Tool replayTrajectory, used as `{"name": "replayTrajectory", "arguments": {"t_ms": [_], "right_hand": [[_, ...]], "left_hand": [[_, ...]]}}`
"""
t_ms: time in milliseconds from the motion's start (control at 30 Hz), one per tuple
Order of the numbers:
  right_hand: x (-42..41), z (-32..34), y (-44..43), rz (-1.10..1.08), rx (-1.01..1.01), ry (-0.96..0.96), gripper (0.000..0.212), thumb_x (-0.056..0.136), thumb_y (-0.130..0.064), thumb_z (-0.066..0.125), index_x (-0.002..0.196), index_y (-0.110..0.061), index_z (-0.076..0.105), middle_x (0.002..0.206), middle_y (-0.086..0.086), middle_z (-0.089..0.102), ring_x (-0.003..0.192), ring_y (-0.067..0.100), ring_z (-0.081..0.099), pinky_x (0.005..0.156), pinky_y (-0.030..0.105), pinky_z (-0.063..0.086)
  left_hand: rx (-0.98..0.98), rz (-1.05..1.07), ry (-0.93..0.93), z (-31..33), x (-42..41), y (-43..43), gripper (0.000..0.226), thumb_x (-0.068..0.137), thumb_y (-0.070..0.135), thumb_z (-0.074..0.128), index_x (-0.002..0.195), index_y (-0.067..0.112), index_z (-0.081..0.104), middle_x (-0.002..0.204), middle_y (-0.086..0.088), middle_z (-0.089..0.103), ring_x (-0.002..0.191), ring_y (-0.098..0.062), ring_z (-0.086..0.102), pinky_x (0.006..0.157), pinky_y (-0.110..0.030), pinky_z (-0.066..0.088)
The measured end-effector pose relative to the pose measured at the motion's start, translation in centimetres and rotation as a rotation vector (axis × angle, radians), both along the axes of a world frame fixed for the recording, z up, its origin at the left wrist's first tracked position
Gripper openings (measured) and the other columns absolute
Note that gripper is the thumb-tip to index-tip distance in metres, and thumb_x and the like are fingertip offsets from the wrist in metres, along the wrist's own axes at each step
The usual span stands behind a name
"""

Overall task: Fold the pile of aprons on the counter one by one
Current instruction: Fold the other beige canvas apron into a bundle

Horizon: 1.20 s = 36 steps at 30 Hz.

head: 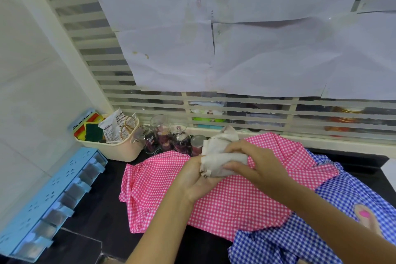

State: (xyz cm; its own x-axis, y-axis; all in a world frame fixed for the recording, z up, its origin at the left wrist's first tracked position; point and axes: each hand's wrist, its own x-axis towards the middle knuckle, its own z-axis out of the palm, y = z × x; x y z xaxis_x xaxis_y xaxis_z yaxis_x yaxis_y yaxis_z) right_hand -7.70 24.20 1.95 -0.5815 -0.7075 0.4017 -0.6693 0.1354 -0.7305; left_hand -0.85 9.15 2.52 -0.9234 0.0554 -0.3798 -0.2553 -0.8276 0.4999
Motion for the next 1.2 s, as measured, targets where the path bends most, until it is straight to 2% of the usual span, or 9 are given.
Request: {"name": "replayTrajectory", "arguments": {"t_ms": [167,300,467,567,700,867,1000,1100,1200], "right_hand": [[-0.2,-0.7,-0.7,-0.187,-0.103,-0.259,0.009,0.091,-0.033,0.060,0.097,-0.034,0.066,0.098,-0.017,0.064,0.092,-0.002,0.058,0.072,0.017,0.048],[-0.3,-0.4,-1.0,-0.275,-0.052,-0.267,0.011,0.083,-0.029,0.069,0.094,-0.029,0.066,0.099,-0.010,0.054,0.092,0.001,0.053,0.074,0.018,0.045],[-1.9,1.2,0.8,-0.265,-0.050,-0.455,0.022,0.090,-0.024,0.059,0.109,-0.034,0.055,0.108,-0.015,0.056,0.093,0.002,0.059,0.074,0.020,0.052],[-2.8,1.5,1.6,-0.150,0.159,-0.340,0.013,0.086,-0.026,0.064,0.093,-0.037,0.066,0.093,-0.019,0.066,0.085,-0.006,0.060,0.074,0.015,0.046],[-4.1,2.8,1.7,-0.218,0.262,-0.252,0.017,0.093,-0.025,0.056,0.080,-0.026,0.066,0.070,-0.012,0.064,0.060,-0.003,0.055,0.057,0.011,0.038],[-3.8,4.1,2.1,-0.039,0.122,-0.833,0.034,0.098,-0.028,0.047,0.068,-0.013,0.052,0.045,-0.008,0.042,0.039,0.008,0.032,0.042,0.022,0.027],[0.3,1.7,-0.1,-0.089,0.273,-0.576,0.035,0.100,-0.023,0.043,0.068,-0.015,0.055,0.057,-0.008,0.051,0.038,-0.003,0.039,0.040,0.012,0.034],[1.9,-1.2,-1.4,-0.128,0.203,-0.457,0.034,0.100,-0.021,0.043,0.071,-0.014,0.058,0.063,-0.004,0.053,0.053,0.003,0.046,0.058,0.022,0.042],[2.3,-1.9,-2.1,-0.140,0.166,-0.292,0.034,0.099,-0.026,0.045,0.067,-0.022,0.056,0.058,-0.009,0.052,0.055,0.003,0.047,0.065,0.024,0.042]], "left_hand": [[-0.263,-0.015,0.172,-0.7,-0.1,0.6,0.041,0.090,0.039,0.054,0.106,0.008,0.073,0.115,-0.020,0.066,0.105,-0.030,0.063,0.098,-0.045,0.045],[-0.543,0.064,0.147,-1.1,-0.2,0.6,0.036,0.085,0.023,0.065,0.115,0.003,0.065,0.113,-0.020,0.068,0.104,-0.029,0.066,0.087,-0.037,0.055],[-0.721,0.071,0.161,-0.6,-0.4,-0.7,0.021,0.080,0.019,0.072,0.098,0.008,0.070,0.099,-0.013,0.072,0.090,-0.024,0.067,0.077,-0.033,0.055],[-0.795,0.004,0.176,-0.4,-0.3,-1.4,0.023,0.073,0.026,0.076,0.093,0.015,0.075,0.105,-0.018,0.070,0.096,-0.031,0.065,0.090,-0.047,0.049],[-0.917,-0.124,0.183,0.1,-0.2,-1.7,0.023,0.081,0.025,0.073,0.098,0.010,0.073,0.103,-0.016,0.071,0.093,-0.028,0.067,0.088,-0.044,0.052],[-1.311,-0.018,0.073,-0.5,-0.5,-0.9,0.022,0.095,0.028,0.055,0.098,0.011,0.069,0.093,-0.005,0.071,0.084,-0.019,0.067,0.071,-0.030,0.052],[-0.949,0.296,-0.177,-1.3,-1.9,-0.6,0.028,0.100,0.035,0.045,0.107,0.011,0.059,0.110,-0.017,0.065,0.094,-0.031,0.067,0.072,-0.043,0.059],[-0.580,0.316,-0.151,-0.9,-1.9,0.1,0.043,0.097,0.041,0.044,0.116,0.006,0.059,0.111,-0.018,0.068,0.097,-0.029,0.069,0.070,-0.035,0.060],[-0.635,0.285,-0.031,0.2,-1.6,0.9,0.049,0.077,0.043,0.060,0.112,0.009,0.062,0.104,-0.011,0.072,0.093,-0.022,0.071,0.075,-0.031,0.059]]}}
